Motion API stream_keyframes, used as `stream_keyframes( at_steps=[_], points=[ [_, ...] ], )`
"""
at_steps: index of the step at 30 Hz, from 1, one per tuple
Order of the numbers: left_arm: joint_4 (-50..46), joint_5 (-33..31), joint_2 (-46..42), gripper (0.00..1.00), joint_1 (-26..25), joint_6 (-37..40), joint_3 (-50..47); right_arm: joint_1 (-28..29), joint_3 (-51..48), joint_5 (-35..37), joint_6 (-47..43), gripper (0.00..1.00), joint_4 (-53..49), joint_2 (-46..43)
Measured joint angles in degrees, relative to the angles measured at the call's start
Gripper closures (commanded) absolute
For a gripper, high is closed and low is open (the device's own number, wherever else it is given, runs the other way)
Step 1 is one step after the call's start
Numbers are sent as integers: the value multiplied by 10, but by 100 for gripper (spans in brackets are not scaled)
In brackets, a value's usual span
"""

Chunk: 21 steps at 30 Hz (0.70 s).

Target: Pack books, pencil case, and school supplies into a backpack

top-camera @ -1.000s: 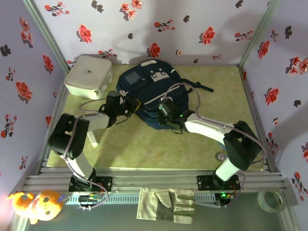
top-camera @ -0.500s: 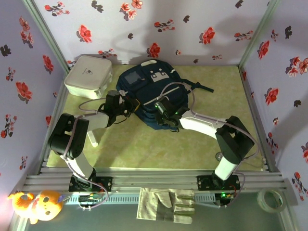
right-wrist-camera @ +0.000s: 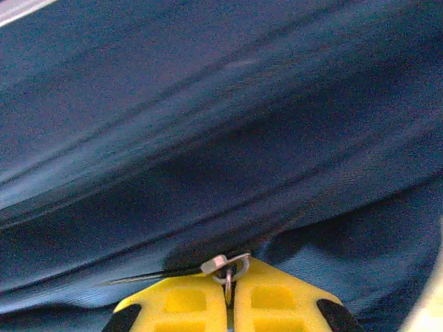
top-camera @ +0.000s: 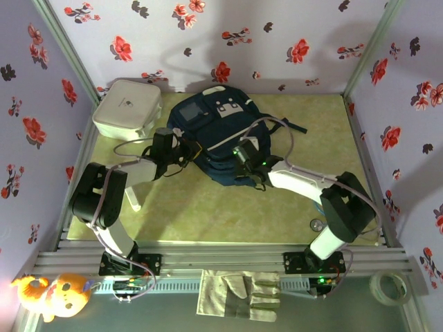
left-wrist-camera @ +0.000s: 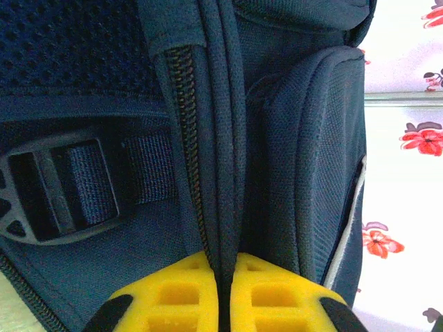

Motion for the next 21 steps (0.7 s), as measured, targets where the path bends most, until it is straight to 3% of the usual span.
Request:
stream_keyframes(
  at_steps=[4,9,16,21],
  points=[
    [-26,11,0,100,-7,25,15,-52,-18,-7,9,99,3,-12],
    [-97,9,0,99,-12,71,47,-52,-28,-31,3,100,2,-34],
    [-254,-74,-7,60,-8,173,117,18,-27,-52,-13,100,-5,-40],
    [-322,-153,-60,45,2,215,108,60,3,-88,-13,100,-4,-13]
  ],
)
